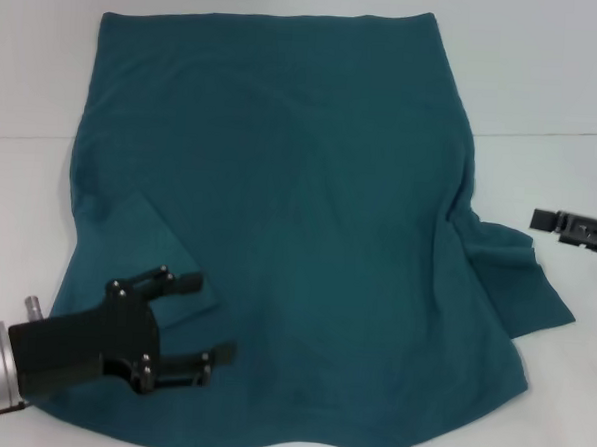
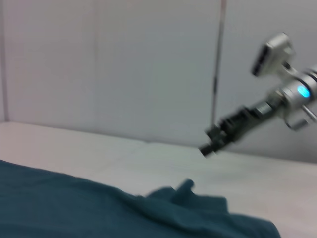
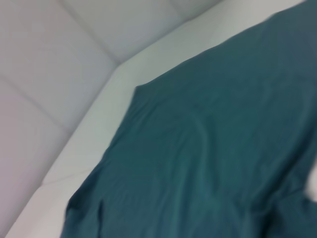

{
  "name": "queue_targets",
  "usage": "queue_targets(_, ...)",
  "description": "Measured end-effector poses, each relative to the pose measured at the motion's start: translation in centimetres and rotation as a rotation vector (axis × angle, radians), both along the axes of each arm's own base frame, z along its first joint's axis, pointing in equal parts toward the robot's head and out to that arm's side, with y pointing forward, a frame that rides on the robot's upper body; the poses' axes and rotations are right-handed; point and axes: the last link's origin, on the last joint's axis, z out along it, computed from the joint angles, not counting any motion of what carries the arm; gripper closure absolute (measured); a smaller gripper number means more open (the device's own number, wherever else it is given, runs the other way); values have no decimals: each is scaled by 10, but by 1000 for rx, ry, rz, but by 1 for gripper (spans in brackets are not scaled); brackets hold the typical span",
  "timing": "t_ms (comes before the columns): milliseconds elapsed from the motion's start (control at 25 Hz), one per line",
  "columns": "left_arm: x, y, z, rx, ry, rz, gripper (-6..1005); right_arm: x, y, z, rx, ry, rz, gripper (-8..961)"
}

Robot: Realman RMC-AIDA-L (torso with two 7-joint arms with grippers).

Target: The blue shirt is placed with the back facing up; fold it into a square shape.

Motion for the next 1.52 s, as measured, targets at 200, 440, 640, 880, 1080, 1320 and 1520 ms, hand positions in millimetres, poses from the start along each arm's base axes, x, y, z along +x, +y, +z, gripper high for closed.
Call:
queue_targets(200, -2, -2, -4, -53, 70, -32, 97, 7, 6, 11, 13, 9, -97, 45)
queue_targets(440, -2, 1, -7, -132, 140, -17, 97, 15, 13, 10, 3, -30, -180, 45)
queue_targets(640, -1, 3, -8, -168, 182, -2, 97, 15, 23, -4, -10, -75, -223, 45)
queue_targets(880, -1, 6, -7, -159, 184, 5, 97, 7, 33, -24, -47, -100, -225, 45)
queue_targets(1080, -1, 6, -7, -153, 181, 9, 97, 3, 36, -31, -52, -107, -215, 46)
queue_targets(1320, -1, 5, -7, -153, 177, 15, 97, 4, 38, -37, -39, -124, -226, 46)
queue_targets(1520, -2, 6, -8, -152, 176, 17, 97, 2, 39, -44, -37, -128, -222, 46)
